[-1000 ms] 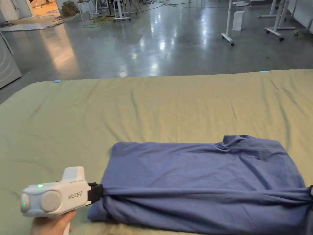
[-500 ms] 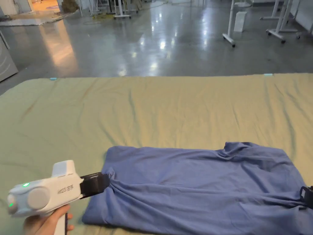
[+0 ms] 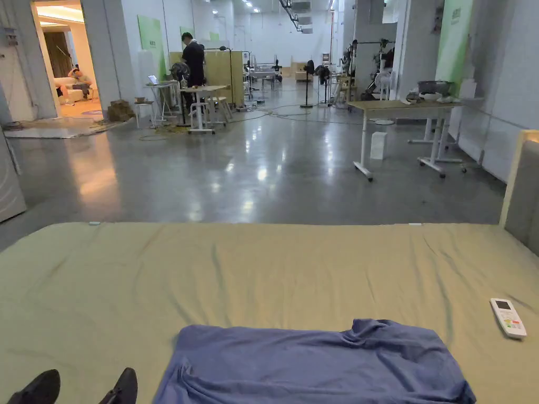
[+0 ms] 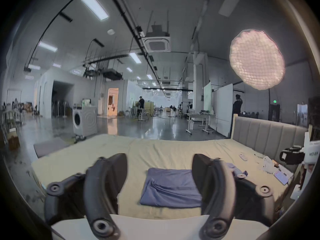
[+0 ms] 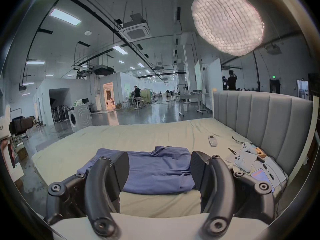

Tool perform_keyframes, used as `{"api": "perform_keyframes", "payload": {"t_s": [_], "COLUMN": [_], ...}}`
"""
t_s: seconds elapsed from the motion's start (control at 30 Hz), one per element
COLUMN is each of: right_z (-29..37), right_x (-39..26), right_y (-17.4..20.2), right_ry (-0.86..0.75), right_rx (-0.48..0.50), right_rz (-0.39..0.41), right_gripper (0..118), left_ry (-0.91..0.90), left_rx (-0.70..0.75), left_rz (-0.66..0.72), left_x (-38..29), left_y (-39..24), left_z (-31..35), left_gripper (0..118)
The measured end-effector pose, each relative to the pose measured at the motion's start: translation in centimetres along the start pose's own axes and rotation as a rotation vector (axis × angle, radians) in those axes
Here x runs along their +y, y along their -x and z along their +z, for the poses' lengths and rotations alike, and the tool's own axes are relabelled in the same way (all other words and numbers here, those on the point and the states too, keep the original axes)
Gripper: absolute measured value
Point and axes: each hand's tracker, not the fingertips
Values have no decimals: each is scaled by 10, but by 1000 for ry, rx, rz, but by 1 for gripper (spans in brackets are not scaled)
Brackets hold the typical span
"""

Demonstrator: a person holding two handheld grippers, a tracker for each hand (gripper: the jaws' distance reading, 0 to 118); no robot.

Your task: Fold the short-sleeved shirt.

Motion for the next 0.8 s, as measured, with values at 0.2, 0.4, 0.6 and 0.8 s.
{"api": "perform_keyframes", "payload": {"t_s": [0.2,0.4,0.6,0.8], "right_z": [29,42,38,29], "right_x": [-5,-8,-9,-23], "right_y": [16,23,25,20], "right_ry": [-9,-4,8,73], "right_rx": [20,12,27,52], "right_rz": [34,96,82,21], "right_gripper": [23,0,0,0], "left_ry": [23,92,147,293], "left_rx": [-60,-116,-140,-200], "left_rz": [-40,-52,-50,179], "left_x": [-4,-18,-26,-47], "left_y": [-20,-27,-21,18], "left_z": [32,38,25,-22], "left_gripper": [5,0,0,0]}}
